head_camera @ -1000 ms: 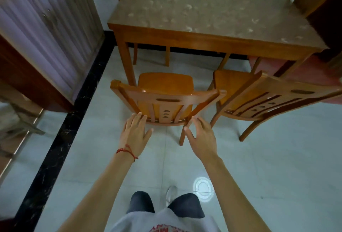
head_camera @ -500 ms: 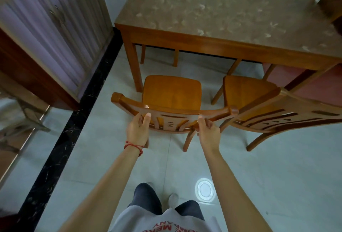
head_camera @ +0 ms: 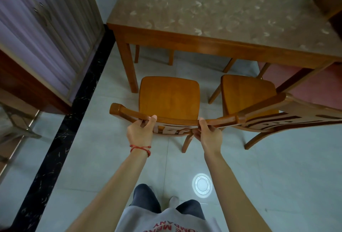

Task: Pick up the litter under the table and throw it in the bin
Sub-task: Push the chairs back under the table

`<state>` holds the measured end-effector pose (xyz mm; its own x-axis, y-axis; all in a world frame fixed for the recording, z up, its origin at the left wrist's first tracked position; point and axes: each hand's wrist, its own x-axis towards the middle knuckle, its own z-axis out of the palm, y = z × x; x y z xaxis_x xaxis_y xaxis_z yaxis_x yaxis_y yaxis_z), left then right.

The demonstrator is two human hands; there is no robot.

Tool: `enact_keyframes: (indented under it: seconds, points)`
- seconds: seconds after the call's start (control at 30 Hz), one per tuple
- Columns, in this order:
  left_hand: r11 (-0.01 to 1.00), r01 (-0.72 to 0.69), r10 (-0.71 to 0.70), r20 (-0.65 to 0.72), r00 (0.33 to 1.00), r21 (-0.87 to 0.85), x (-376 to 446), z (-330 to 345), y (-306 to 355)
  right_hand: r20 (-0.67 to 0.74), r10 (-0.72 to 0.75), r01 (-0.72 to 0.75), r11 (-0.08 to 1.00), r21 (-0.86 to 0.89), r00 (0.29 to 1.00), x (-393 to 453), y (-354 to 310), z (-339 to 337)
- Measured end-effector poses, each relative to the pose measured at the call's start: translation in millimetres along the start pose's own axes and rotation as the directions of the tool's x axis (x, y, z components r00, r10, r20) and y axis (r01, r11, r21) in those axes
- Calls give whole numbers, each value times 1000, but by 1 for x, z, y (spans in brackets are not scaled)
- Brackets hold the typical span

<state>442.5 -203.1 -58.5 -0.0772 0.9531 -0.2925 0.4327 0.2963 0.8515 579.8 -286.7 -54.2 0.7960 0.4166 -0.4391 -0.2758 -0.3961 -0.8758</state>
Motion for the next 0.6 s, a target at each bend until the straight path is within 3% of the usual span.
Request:
enact_keyframes:
  seconds: [0.37,0.6]
  points:
    - [999,-40,40,-7,999,-12,39,-2,9,-2,-100,100,993,-63,995,10,-9,27]
    - [993,-116,116,61,991,-2,66,7,28,-20,-128,127,991,-48,992,34,-23,40]
